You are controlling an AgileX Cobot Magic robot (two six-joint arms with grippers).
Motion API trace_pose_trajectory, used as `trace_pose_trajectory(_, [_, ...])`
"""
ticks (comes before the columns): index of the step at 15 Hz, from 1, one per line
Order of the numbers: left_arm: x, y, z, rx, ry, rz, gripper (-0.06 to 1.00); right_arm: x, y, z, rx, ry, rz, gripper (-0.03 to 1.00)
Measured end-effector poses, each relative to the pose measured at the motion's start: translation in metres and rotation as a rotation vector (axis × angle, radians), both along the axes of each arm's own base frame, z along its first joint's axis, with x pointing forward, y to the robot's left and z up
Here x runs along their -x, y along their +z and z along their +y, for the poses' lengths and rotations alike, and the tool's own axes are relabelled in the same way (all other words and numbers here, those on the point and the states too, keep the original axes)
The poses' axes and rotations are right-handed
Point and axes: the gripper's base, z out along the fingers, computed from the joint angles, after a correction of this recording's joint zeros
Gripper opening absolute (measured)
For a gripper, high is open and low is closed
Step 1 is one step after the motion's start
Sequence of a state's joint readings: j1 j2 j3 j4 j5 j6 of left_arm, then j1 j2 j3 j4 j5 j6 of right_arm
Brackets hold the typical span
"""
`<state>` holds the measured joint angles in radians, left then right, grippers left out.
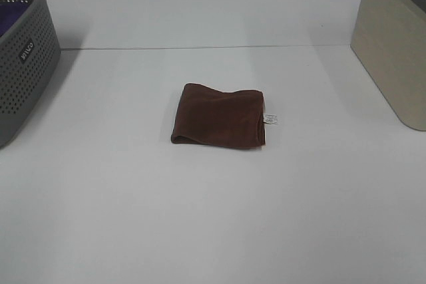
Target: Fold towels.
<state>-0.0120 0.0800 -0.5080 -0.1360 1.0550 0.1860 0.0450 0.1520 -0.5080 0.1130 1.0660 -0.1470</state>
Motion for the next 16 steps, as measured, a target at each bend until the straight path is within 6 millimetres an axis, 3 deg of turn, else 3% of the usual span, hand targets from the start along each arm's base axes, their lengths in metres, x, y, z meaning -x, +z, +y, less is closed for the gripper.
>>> trace_pose_trajectory(4, [0.013,0.000,0.000,0.001,0.004,-0.083,0.71,0.022,0.000,0.000,-0.020,0.008,-0.143,0.74])
trace_pose_trajectory(16, [0.013,0.000,0.000,0.002,0.004,-0.082,0.71,0.024,0.000,0.001,-0.030,0.014,-0.155,0.74])
